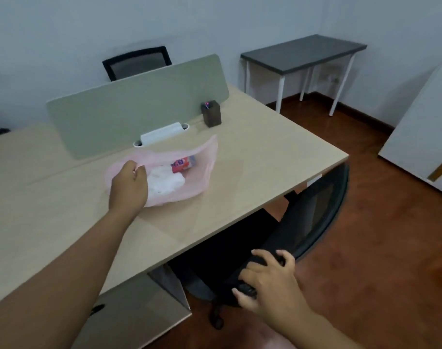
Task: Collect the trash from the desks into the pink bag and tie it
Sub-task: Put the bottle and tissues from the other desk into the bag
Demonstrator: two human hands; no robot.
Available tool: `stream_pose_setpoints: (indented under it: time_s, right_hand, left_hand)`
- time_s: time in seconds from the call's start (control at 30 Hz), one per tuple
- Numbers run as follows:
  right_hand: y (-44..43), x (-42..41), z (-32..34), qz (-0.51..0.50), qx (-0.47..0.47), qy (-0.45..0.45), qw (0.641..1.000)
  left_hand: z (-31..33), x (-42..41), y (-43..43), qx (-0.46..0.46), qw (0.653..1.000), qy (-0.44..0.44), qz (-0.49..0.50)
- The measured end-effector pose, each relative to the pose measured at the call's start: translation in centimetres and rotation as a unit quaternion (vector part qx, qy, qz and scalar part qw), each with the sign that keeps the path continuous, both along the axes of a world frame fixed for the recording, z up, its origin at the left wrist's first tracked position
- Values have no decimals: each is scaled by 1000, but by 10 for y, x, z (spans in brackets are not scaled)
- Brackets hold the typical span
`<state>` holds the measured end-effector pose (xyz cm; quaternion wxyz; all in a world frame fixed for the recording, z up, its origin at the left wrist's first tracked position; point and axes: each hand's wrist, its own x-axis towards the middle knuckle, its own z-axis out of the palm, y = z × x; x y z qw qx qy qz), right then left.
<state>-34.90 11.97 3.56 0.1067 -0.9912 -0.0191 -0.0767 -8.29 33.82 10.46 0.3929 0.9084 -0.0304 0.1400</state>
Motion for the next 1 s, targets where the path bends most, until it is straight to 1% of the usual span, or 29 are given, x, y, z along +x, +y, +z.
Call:
stream_pose_setpoints:
  time_s: [0.1, 0.27, 0.33, 0.37, 0.4, 0.43, 0.47, 0.5, 0.53, 0.57, 0.6, 0.63, 0.67, 0.7, 0.77, 0.8, 0.83, 0.87, 0.9, 0.97, 1.0]
  right_hand:
    - [33, 26, 6, -9, -11, 6, 1000]
    - [91, 67, 14, -23, -7, 54, 998]
    - [113, 83, 16, -18, -3, 51, 999]
    - [123, 90, 17, 0, -1, 70, 998]
    - [131, 97, 16, 17, 3, 115, 993]
    - [138, 103, 15, 22, 2, 161, 987]
    - [142, 108, 15, 20, 13, 181, 983]
    - [145, 114, 17, 8, 45, 155, 987]
    - [145, 124, 21, -9, 89, 88, 992]
    - [146, 137, 29, -25, 127, -5, 992]
    - [145, 158, 38, -42, 130, -88, 987]
    - [144, 183, 48, -69, 129, -146, 978]
    - [143, 209, 58, -101, 130, -163, 973]
    - [142, 235, 67, -125, 115, -146, 975]
    - [150, 278, 71, -152, 28, -59, 986]
    - [156, 292, 64, -151, -4, -19, 988]
    - [165, 302, 55, -143, -13, 9, 990]
    - [175, 311, 45, -134, 21, 23, 991]
    - [188, 317, 38, -124, 98, 32, 987]
    - [222, 329, 29, -74, 265, 54, 960]
    - [245, 332, 30, -41, 319, 62, 945]
  left_hand:
    - [12, 1, 9, 3, 1000, -5, 18]
    - [29, 9, 32, 21, 998, -18, 49]
    - [33, 15, 46, 30, 998, -27, 55]
    - [35, 18, 55, 34, 997, -34, 58]
    - [37, 22, 64, 40, 996, -41, 61]
    - [39, 26, 74, 47, 996, -46, 64]
    - [40, 30, 86, 53, 995, -49, 68]
    - [42, 34, 98, 55, 995, -50, 73]
    - [44, 39, 111, 58, 994, -51, 78]
    - [46, 44, 125, 61, 994, -51, 81]
    - [47, 50, 139, 66, 993, -51, 84]
    - [48, 57, 154, 71, 993, -53, 84]
    - [50, 63, 169, 76, 992, -56, 85]
    - [51, 69, 184, 81, 991, -60, 89]
    - [54, 80, 216, 87, 988, -70, 104]
    - [55, 86, 231, 90, 987, -75, 111]
    - [55, 90, 247, 94, 985, -78, 119]
    - [54, 95, 263, 101, 983, -78, 129]
    - [53, 99, 280, 106, 982, -74, 139]
    - [47, 106, 317, 105, 980, -50, 163]
    - [44, 110, 337, 101, 978, -32, 180]
